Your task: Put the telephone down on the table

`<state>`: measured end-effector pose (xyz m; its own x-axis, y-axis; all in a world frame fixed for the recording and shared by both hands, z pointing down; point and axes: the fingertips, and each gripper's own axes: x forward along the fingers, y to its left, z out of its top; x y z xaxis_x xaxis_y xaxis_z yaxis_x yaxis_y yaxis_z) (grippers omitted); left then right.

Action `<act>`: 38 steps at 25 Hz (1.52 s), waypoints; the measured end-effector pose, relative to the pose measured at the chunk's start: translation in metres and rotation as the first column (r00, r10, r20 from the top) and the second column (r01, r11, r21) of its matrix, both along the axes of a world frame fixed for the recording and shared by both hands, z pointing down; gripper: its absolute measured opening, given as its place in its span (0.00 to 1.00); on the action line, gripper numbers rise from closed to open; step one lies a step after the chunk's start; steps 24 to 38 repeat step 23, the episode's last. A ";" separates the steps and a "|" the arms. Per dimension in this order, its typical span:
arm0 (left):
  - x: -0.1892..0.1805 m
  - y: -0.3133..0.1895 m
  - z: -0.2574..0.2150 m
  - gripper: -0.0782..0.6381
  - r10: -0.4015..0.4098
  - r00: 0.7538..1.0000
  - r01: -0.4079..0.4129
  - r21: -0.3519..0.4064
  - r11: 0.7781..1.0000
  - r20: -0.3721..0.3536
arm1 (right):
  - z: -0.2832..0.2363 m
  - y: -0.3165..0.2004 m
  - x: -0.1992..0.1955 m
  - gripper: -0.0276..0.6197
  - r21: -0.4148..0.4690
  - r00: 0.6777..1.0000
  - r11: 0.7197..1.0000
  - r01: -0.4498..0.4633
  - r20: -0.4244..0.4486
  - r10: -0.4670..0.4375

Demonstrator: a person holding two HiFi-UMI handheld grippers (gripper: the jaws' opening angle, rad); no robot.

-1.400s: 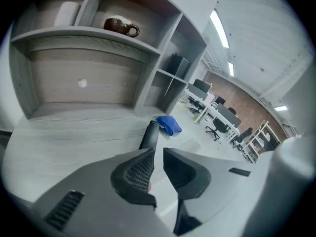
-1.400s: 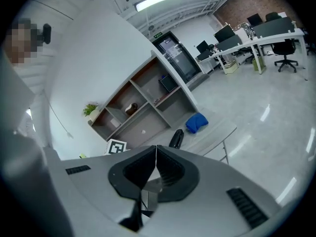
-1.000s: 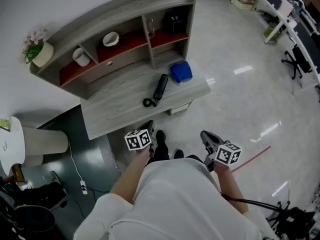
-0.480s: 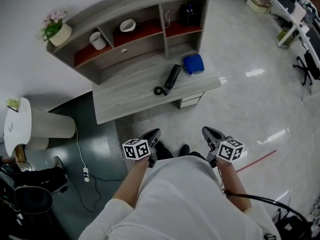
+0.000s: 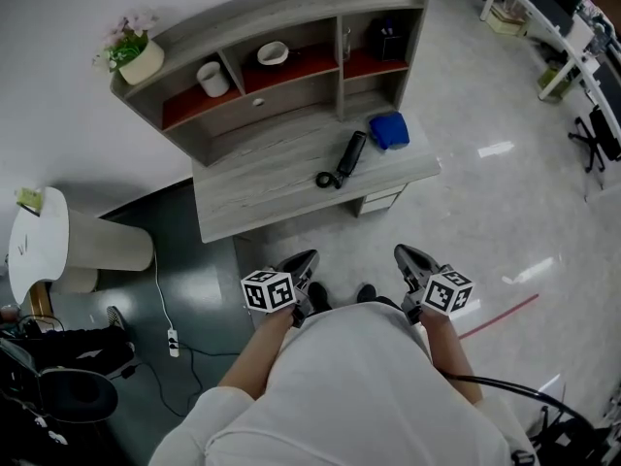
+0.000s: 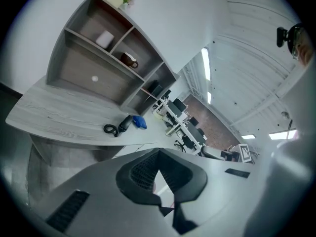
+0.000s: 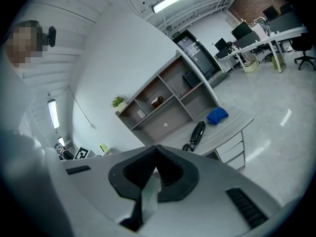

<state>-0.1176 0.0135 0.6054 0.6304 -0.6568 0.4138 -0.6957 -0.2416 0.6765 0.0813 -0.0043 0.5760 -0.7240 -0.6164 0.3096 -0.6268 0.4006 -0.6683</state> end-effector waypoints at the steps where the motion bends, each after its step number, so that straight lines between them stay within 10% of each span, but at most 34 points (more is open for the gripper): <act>1: -0.003 0.000 0.000 0.12 -0.003 1.000 0.003 -0.001 1.000 -0.006 | -0.001 0.000 -0.002 0.07 0.002 1.000 1.000 -0.002 0.002 0.002; 38: -0.025 -0.009 -0.009 0.12 0.023 1.000 -0.023 0.042 0.999 0.002 | -0.008 0.003 -0.020 0.07 0.008 0.999 0.999 -0.035 -0.011 0.035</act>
